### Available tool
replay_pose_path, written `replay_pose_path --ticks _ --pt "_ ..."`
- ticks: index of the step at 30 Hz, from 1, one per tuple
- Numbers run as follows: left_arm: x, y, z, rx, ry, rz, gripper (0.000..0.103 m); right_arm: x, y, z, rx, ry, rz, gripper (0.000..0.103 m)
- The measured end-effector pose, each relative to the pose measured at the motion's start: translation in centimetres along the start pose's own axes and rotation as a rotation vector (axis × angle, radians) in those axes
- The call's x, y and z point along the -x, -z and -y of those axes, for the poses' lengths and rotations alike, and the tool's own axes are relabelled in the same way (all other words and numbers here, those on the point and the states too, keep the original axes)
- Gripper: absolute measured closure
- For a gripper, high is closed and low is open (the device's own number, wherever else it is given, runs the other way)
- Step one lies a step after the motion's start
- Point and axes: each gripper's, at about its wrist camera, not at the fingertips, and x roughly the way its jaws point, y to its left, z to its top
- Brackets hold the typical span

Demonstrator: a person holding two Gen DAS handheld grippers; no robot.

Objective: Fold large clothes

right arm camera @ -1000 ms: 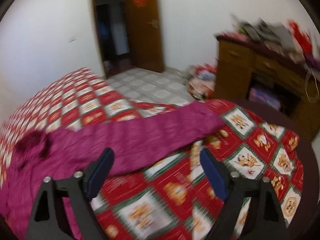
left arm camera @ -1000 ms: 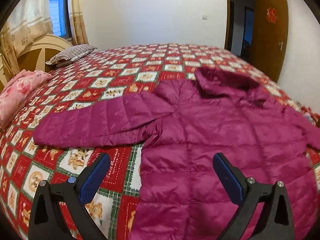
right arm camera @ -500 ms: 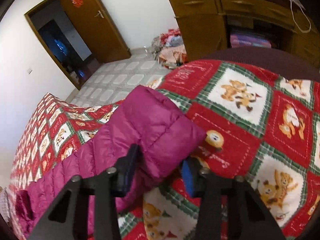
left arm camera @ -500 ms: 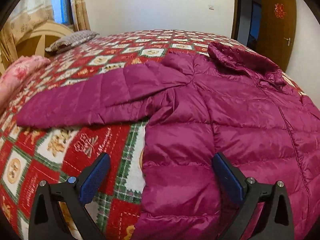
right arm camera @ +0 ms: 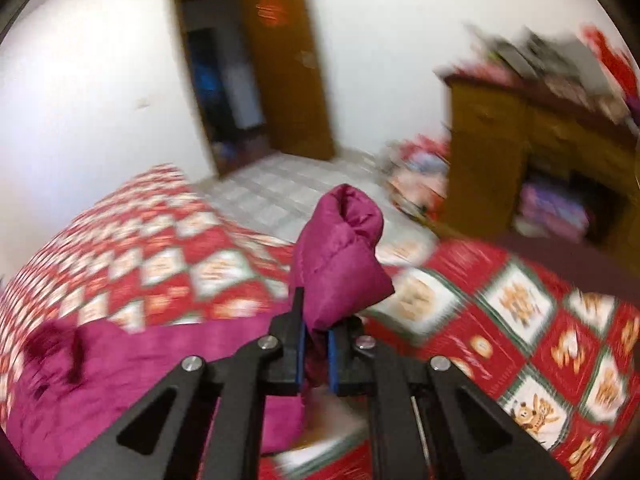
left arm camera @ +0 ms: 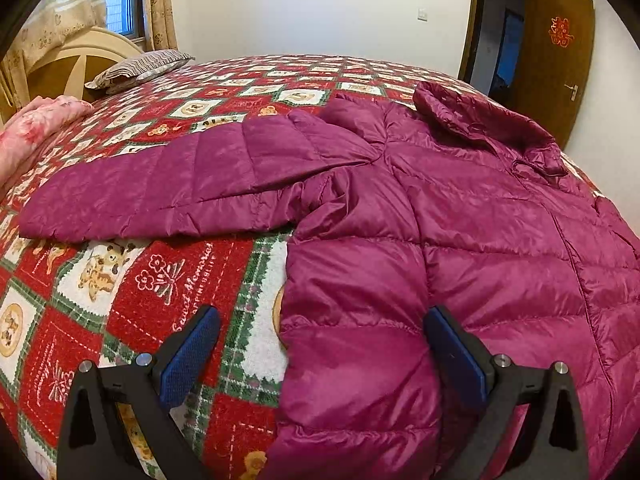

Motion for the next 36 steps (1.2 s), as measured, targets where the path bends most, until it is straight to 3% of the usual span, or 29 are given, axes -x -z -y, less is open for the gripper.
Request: replay_pose_path --ticks 5,10,15,23,28,31,34,35,36 --pt "0.2 0.1 -0.5 0.014 0.026 0.009 0.001 4.7 1.0 -10.7 0.233 -0.169 0.054 0.092" --pt "0.3 0.2 -0.8 0.029 0.052 0.019 0.001 5.6 5.0 -20.0 0.367 -0.336 -0.011 0.092" --pt "0.3 0.2 -1.0 0.032 0.062 0.020 0.001 4.7 10.5 -27.3 0.487 -0.441 -0.074 0.092" --pt "0.4 0.3 -1.3 0.046 0.081 0.028 0.001 3.2 17.8 -34.9 0.623 -0.508 -0.178 0.092" --pt "0.4 0.3 -1.3 0.044 0.079 0.028 0.001 2.4 20.6 -36.7 0.633 -0.568 -0.253 0.092" --pt "0.4 0.3 -1.3 0.046 0.081 0.028 0.001 1.9 22.2 -38.1 0.646 -0.647 -0.305 0.092" --pt "0.3 0.3 -1.2 0.044 0.078 0.027 0.001 1.5 23.4 -39.0 0.656 -0.718 -0.366 0.084" --pt "0.3 0.3 -1.2 0.041 0.075 0.025 0.001 1.4 23.4 -39.3 0.646 -0.739 -0.380 0.075" --pt "0.3 0.3 -1.2 0.038 0.071 0.024 0.001 1.3 23.1 -39.1 0.620 -0.780 -0.410 0.054"
